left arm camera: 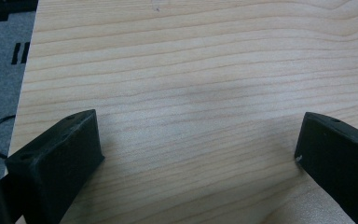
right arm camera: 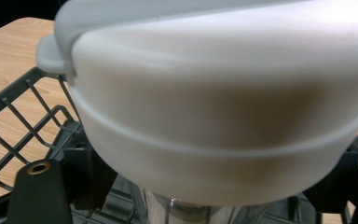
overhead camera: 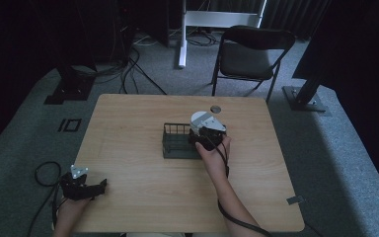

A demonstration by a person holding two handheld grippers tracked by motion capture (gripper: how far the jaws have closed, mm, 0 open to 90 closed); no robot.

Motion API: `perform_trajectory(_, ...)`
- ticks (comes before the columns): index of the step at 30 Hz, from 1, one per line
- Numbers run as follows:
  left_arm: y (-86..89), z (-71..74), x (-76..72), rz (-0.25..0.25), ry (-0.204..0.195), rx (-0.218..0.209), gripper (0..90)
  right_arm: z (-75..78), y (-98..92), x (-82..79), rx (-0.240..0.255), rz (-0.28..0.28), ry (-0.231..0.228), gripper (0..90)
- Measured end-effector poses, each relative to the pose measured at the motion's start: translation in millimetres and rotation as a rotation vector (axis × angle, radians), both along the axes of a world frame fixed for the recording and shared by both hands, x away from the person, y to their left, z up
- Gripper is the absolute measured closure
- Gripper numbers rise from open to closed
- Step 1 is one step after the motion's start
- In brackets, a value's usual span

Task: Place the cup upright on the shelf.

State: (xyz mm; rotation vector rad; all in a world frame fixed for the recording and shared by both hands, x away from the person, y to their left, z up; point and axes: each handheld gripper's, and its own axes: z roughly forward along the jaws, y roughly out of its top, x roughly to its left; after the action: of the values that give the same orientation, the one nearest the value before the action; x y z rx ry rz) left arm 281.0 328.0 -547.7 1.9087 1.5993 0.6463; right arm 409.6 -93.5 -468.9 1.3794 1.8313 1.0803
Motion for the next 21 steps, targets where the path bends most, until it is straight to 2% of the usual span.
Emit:
perform_trajectory(8,0.0,0.0,0.0,0.0,0.0,0.0,0.6,-1.1,2.3,1.8,-0.015,0.006,0.027,18.3)
perform_trajectory(9,0.0,0.0,0.0,0.0,0.0,0.0,0.6,-2.0,3.0,3.0,-0.036,0.007,0.035,18.3)
perform_trajectory(12,0.0,0.0,0.0,0.0,0.0,0.0,0.6,-3.3,3.3,4.7,-0.038,0.016,0.044,18.3)
perform_trajectory(17,0.0,0.0,0.0,0.0,0.0,0.0,0.6,-2.7,4.7,6.2,-0.031,0.029,0.053,18.3)
perform_trajectory(21,0.0,0.0,0.0,0.0,0.0,0.0,0.6,-3.2,6.1,4.1,-0.047,0.029,0.051,18.3)
